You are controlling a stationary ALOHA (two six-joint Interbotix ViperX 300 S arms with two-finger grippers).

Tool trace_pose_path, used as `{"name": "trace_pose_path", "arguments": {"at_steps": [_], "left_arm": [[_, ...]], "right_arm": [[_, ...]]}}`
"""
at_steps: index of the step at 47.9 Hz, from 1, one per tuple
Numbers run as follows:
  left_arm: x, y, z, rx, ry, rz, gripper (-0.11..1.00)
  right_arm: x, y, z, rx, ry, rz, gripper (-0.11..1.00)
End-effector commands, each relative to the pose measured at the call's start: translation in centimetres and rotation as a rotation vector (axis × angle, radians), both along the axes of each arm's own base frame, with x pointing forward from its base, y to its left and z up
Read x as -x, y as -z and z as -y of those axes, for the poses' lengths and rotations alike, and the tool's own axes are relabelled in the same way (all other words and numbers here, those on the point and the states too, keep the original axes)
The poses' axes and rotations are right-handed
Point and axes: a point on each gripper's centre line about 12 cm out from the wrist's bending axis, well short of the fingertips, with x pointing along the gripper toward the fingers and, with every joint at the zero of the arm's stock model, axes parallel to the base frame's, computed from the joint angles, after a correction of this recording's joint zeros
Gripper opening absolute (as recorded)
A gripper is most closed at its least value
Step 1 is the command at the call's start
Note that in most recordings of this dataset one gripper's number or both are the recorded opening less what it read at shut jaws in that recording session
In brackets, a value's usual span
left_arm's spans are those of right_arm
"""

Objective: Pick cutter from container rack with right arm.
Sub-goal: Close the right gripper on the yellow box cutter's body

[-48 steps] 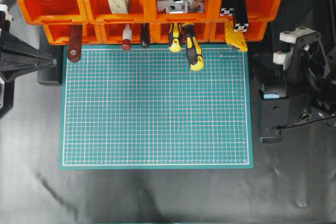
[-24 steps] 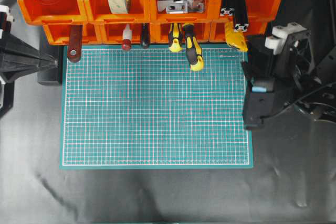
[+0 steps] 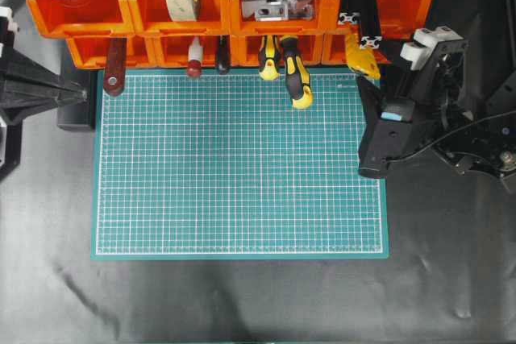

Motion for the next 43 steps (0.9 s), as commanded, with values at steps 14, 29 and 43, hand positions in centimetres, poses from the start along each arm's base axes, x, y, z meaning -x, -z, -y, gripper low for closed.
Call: {"name": "trace_pose_path", "arguments": {"at_steps": [14,29,43], "left_arm": [[-0.1,-0.8,-0.1,0.001,-0.005,0.021,0.01],[0.1,-1.0,-0.1,0.003,-0.003,0.031,0.01],[0.2,-1.2,-0.1,0.005,-0.004,0.038,0.01]], "right_arm": [[-0.8,0.6,0.3,-0.022,0.005,0.013,0.69],[-0.7,0.7,0.2,-0.037,0.014,0.011,0.31],[-0.6,-0.2,-1.3,-0.045,-0.024,0.033,0.31]]}}
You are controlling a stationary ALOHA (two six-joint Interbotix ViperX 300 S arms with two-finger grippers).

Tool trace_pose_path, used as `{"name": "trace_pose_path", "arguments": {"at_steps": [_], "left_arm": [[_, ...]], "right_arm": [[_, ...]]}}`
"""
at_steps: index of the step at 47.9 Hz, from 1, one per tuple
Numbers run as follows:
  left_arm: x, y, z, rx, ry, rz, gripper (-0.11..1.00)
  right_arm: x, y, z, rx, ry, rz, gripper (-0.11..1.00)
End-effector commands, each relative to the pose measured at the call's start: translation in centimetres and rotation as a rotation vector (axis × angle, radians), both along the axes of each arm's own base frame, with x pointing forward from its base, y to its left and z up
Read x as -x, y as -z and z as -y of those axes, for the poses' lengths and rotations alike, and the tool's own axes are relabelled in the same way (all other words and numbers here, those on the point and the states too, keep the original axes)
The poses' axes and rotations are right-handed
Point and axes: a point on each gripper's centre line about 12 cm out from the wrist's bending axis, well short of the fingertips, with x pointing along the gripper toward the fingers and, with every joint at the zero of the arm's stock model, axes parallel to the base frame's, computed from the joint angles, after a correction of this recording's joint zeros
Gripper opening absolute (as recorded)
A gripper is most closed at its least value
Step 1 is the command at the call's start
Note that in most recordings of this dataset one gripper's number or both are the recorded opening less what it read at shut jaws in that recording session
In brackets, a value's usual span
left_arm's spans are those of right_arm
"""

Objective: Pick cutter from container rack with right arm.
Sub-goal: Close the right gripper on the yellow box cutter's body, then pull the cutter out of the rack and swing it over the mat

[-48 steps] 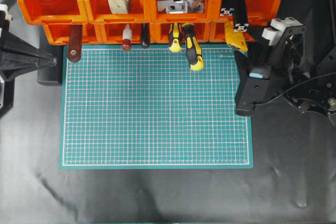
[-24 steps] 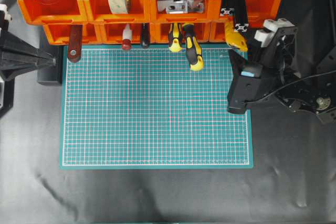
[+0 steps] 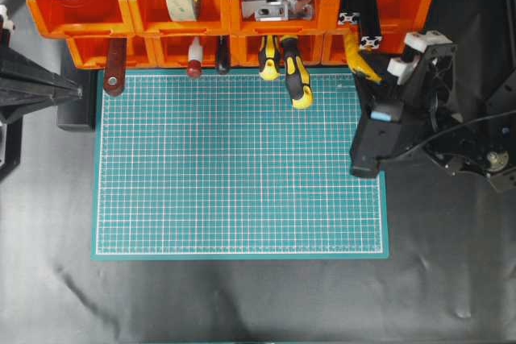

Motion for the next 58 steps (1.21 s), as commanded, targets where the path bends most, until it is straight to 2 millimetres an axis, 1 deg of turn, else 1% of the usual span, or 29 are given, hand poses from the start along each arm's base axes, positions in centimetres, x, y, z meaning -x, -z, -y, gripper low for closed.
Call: {"name": "trace_pose_path", "arguments": {"at_steps": [1,10,21,29,34,36,38,41,45,46,52,58], "left_arm": [[-0.1,-0.8,0.0,0.001,-0.002,0.021,0.01],[-0.1,-0.8,0.0,0.001,0.000,0.021,0.01],[0.3,-1.0,0.0,0.000,-0.002,0.031,0.01],[0.7,-1.2,-0.1,-0.001,-0.004,0.023,0.00],[1.1,-1.4,-0.1,0.001,-0.005,0.026,0.01],[1.2,-1.5,-0.1,0.001,-0.005,0.031,0.01],[1.4,-1.6,-0.1,0.001,-0.005,0.035,0.01],[1.6,-1.8,-0.1,0.002,-0.005,0.043,0.01],[1.8,-2.0,-0.1,0.002,-0.004,0.054,0.01],[1.9,-2.1,-0.1,0.002,-0.002,0.057,0.00],[1.9,-2.0,0.0,0.001,0.002,0.057,0.00],[1.9,-2.0,0.2,0.001,0.012,0.054,0.01]], "right_arm": [[-0.2,-1.5,-1.1,-0.014,-0.020,0.043,0.31],[0.1,-4.0,-2.9,0.009,-0.026,0.083,0.29],[1.0,-7.8,-6.2,0.063,-0.042,0.105,0.27],[1.7,-10.7,-9.2,0.032,-0.089,0.162,0.27],[1.7,-12.2,-11.1,-0.007,-0.133,0.198,0.27],[1.5,-12.5,-12.0,-0.020,-0.156,0.207,0.27],[1.0,-12.4,-13.0,-0.034,-0.188,0.209,0.27],[0.2,-11.7,-14.3,-0.060,-0.233,0.200,0.27],[-0.9,-10.5,-15.8,-0.089,-0.295,0.187,0.27],[-1.4,-9.9,-16.2,-0.093,-0.315,0.181,0.27],[-3.2,-7.8,-16.9,-0.110,-0.367,0.159,0.27],[-5.3,-5.2,-16.6,-0.127,-0.451,0.124,0.27]]}}
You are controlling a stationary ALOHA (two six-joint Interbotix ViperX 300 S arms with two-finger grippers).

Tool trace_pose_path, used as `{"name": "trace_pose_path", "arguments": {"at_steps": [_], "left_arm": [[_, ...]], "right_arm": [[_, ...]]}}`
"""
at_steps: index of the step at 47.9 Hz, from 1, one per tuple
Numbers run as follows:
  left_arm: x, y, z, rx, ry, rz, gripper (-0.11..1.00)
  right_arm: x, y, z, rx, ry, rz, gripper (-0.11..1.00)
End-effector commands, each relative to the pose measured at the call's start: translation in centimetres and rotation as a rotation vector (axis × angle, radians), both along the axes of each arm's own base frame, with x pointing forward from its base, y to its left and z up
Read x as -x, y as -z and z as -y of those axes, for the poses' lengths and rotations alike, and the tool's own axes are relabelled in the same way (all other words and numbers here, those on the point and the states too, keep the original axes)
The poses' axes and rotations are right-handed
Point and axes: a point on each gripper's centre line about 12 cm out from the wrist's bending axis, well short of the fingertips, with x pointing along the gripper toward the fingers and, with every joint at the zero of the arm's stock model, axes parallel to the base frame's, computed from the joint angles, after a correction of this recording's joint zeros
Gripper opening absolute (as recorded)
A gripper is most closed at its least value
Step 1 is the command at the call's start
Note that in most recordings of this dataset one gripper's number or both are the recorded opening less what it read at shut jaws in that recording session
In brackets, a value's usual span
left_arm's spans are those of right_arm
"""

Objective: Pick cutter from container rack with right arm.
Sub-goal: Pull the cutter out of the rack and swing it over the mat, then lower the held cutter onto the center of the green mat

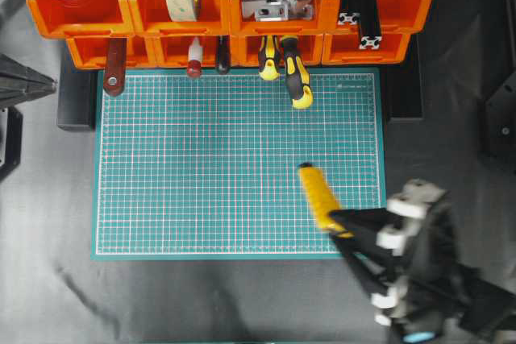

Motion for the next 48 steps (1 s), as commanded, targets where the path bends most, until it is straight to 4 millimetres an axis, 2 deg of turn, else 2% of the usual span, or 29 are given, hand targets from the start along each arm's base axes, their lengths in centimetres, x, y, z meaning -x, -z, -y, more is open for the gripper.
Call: {"name": "trace_pose_path", "arguments": {"at_steps": [1,10,14,23,38,48], "left_arm": [[-0.2,-0.8,0.2,-0.001,0.009,0.018,0.00],[-0.1,-0.9,0.6,0.001,0.030,0.021,0.00],[-0.1,-1.0,0.8,0.003,0.041,0.023,0.01],[-0.3,-0.8,1.0,0.003,0.052,0.017,0.00],[-0.3,-0.8,0.9,0.001,0.051,0.017,0.00],[-0.4,-0.7,0.9,-0.001,0.051,0.014,0.01]], "right_arm": [[-1.7,1.0,0.1,-0.026,-0.085,-0.002,0.27],[-4.2,5.2,1.9,0.044,-0.220,-0.103,0.27],[-5.1,6.3,3.1,0.084,-0.249,-0.141,0.27],[-6.9,7.5,5.7,0.114,-0.270,-0.177,0.27],[-9.1,9.8,8.3,0.126,-0.266,-0.208,0.27],[-9.8,10.2,9.6,0.128,-0.248,-0.211,0.27]]}}
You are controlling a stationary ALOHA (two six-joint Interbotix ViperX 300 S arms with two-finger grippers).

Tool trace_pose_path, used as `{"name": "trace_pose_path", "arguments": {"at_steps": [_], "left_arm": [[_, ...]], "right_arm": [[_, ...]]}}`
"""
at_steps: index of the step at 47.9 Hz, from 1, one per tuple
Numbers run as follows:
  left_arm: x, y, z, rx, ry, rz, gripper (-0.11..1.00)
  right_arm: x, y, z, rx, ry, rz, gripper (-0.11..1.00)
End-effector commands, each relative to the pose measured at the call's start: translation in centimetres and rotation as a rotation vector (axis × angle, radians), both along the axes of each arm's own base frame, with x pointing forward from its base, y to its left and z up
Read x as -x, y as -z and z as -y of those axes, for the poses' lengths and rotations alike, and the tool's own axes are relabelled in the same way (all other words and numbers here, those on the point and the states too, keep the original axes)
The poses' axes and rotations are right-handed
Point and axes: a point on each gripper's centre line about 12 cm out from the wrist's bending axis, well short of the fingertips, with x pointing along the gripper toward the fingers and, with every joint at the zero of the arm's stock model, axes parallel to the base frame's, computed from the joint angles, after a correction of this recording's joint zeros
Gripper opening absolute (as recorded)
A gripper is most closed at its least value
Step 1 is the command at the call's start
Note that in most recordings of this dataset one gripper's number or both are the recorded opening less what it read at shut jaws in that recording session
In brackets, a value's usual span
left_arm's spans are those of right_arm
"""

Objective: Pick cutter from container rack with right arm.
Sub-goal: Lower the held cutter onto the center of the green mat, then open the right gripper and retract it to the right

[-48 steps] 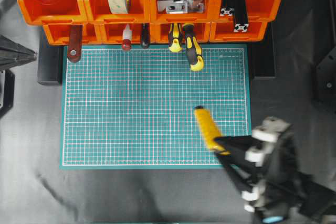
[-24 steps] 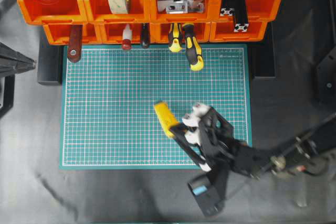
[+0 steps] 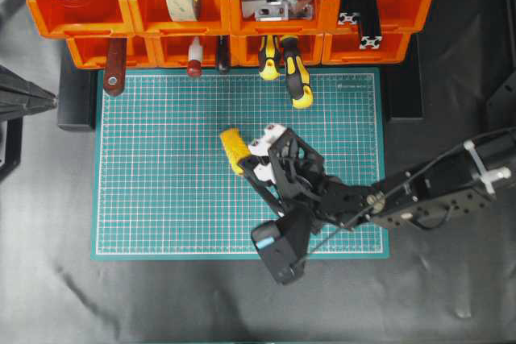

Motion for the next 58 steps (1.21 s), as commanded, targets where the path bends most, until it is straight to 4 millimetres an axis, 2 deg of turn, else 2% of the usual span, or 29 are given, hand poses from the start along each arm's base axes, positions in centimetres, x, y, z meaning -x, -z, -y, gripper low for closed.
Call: {"name": "trace_pose_path", "arguments": {"at_steps": [1,22,37,39,45,48,51,58], "left_arm": [[-0.2,-0.8,0.1,0.000,0.003,0.022,0.01],[-0.2,-0.8,0.1,0.002,0.003,0.020,0.00],[-0.2,-0.8,0.1,0.002,0.003,0.017,0.01],[-0.2,-0.7,0.1,0.001,0.003,0.015,0.00],[-0.2,-0.7,0.1,0.001,0.004,0.014,0.01],[-0.2,-0.7,0.1,0.003,0.003,0.012,0.01],[-0.2,-0.7,0.1,0.003,0.003,0.012,0.01],[-0.2,-0.7,0.1,0.003,0.003,0.012,0.01]], "right_arm": [[-0.8,-1.3,0.1,-0.010,-0.010,0.041,0.27],[0.4,0.8,-1.4,-0.120,-0.044,-0.003,0.27],[1.0,1.6,-1.9,-0.203,-0.027,-0.024,0.27],[1.1,1.8,-2.0,-0.219,-0.028,-0.028,0.31],[1.4,2.7,-2.2,-0.251,-0.005,-0.053,0.63],[1.5,3.1,-2.2,-0.269,0.012,-0.064,0.73],[1.6,3.3,-2.3,-0.281,0.022,-0.071,0.78],[1.8,3.3,-2.3,-0.304,0.051,-0.078,0.77]]}}
